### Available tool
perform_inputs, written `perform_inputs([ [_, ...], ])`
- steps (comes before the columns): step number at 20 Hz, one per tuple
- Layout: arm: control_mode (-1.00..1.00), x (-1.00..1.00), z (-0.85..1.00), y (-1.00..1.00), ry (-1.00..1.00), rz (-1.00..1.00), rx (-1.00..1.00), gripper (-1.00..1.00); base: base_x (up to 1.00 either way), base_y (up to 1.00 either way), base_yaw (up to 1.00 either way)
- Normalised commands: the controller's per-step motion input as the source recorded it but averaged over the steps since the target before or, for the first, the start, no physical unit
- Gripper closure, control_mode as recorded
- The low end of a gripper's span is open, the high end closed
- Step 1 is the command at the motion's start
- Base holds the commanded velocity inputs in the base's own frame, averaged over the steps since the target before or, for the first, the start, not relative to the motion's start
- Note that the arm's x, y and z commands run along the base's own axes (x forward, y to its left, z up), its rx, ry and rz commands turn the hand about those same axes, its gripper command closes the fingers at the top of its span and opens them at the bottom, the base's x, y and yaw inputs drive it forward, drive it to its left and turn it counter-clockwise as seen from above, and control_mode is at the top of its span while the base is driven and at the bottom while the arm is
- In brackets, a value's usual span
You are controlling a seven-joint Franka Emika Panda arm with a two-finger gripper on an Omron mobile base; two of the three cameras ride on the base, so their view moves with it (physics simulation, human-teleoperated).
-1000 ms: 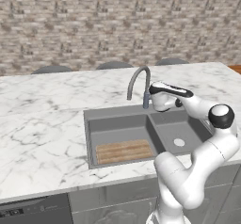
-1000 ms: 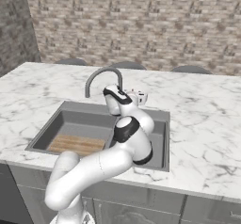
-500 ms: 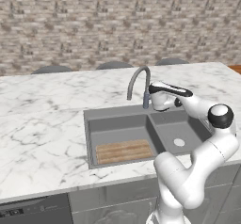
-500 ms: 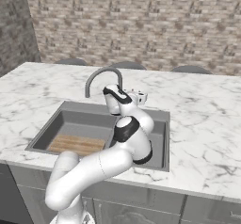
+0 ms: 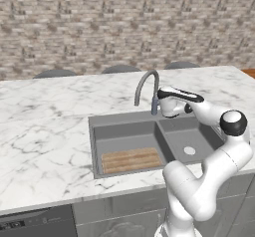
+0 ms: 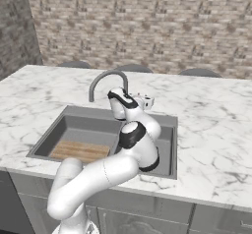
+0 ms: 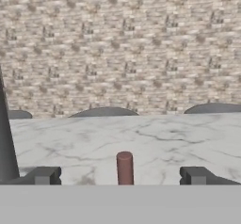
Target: Turn on the sink faucet with hot water and rinse the cutting board for ten seconds, then turn off the faucet. Push the cutting board to reach the water if necessary.
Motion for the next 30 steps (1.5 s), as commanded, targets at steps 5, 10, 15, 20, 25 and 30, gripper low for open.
perform_inputs([
  [5, -1.00, 0.00, 0.00, -0.01, 0.00, 0.00, 0.00, -1.00, 0.00, 0.00, 0.00],
  [10, -1.00, 0.00, 0.00, -0.07, 0.00, 0.00, 0.00, -1.00, 0.00, 0.00, 0.00],
  [15, -1.00, 0.00, 0.00, -0.08, 0.00, 0.00, 0.00, -1.00, 0.00, 0.00, 0.00],
  [20, -1.00, 0.00, 0.00, -0.06, 0.00, 0.00, 0.00, -1.00, 0.00, 0.00, 0.00],
  [25, -1.00, 0.00, 0.00, -0.06, 0.00, 0.00, 0.00, -1.00, 0.00, 0.00, 0.00],
  [30, -1.00, 0.00, 0.00, -0.07, 0.00, 0.00, 0.00, -1.00, 0.00, 0.00, 0.00],
])
